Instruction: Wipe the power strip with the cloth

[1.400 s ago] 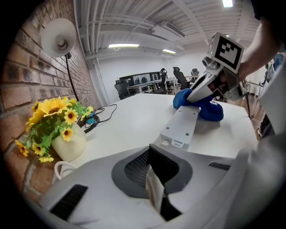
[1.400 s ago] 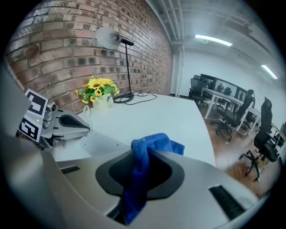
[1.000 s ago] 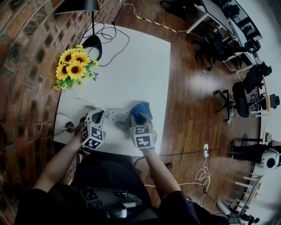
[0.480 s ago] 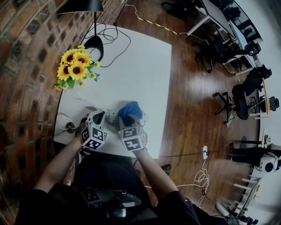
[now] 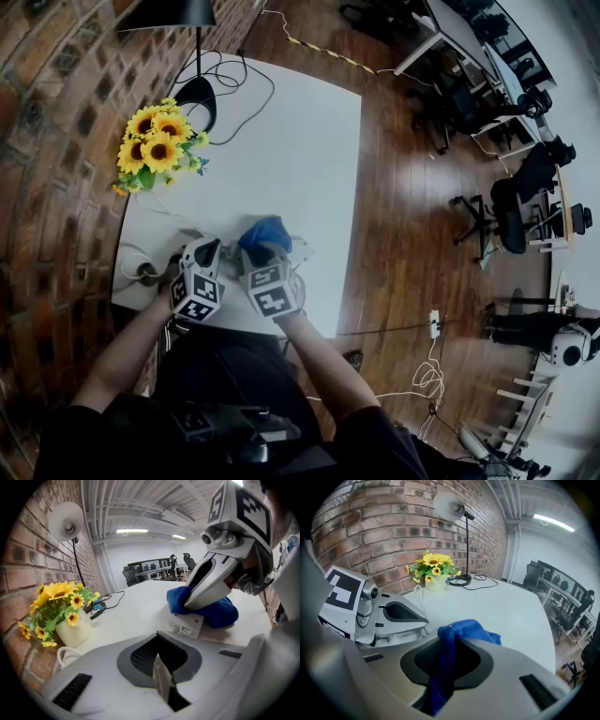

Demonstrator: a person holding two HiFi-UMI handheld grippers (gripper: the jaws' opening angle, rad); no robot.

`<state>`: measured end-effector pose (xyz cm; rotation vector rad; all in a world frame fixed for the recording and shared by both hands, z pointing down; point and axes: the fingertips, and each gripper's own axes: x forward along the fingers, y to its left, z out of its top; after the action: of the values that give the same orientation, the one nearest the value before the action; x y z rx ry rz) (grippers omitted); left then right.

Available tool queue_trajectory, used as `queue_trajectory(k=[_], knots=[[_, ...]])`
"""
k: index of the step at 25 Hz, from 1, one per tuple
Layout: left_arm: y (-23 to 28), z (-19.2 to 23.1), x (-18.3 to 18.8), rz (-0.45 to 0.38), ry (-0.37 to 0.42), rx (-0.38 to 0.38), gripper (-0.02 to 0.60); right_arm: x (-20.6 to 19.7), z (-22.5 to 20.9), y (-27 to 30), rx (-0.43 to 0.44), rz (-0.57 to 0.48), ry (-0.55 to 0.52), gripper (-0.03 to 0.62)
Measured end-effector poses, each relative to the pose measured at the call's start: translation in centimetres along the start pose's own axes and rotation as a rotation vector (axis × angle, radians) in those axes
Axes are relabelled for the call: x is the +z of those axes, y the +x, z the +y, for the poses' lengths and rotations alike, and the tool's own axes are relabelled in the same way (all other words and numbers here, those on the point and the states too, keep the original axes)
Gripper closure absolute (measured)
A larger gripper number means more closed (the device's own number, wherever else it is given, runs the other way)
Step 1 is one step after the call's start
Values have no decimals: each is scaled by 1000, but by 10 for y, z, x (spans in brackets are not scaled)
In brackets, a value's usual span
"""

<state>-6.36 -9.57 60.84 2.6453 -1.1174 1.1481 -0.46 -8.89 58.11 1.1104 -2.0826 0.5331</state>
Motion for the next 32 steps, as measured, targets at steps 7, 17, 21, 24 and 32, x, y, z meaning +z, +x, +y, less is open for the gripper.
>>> queue_trajectory(k=[7, 17, 21, 24, 32], knots=[[0, 0, 0, 0, -8, 9, 561, 11, 23, 11, 46, 4, -52, 534], [0, 0, 0, 0, -3, 12, 561, 17, 41, 19, 97, 25, -76, 534], [-1, -1, 1, -12, -1, 4, 561, 18, 49, 23, 120, 34, -83, 540], [-1, 1, 2, -13, 2, 2, 561, 19, 48, 23, 143, 34, -64, 539], [-1, 0, 2, -14, 24, -14, 561, 21, 44, 17, 241, -6, 85, 536]])
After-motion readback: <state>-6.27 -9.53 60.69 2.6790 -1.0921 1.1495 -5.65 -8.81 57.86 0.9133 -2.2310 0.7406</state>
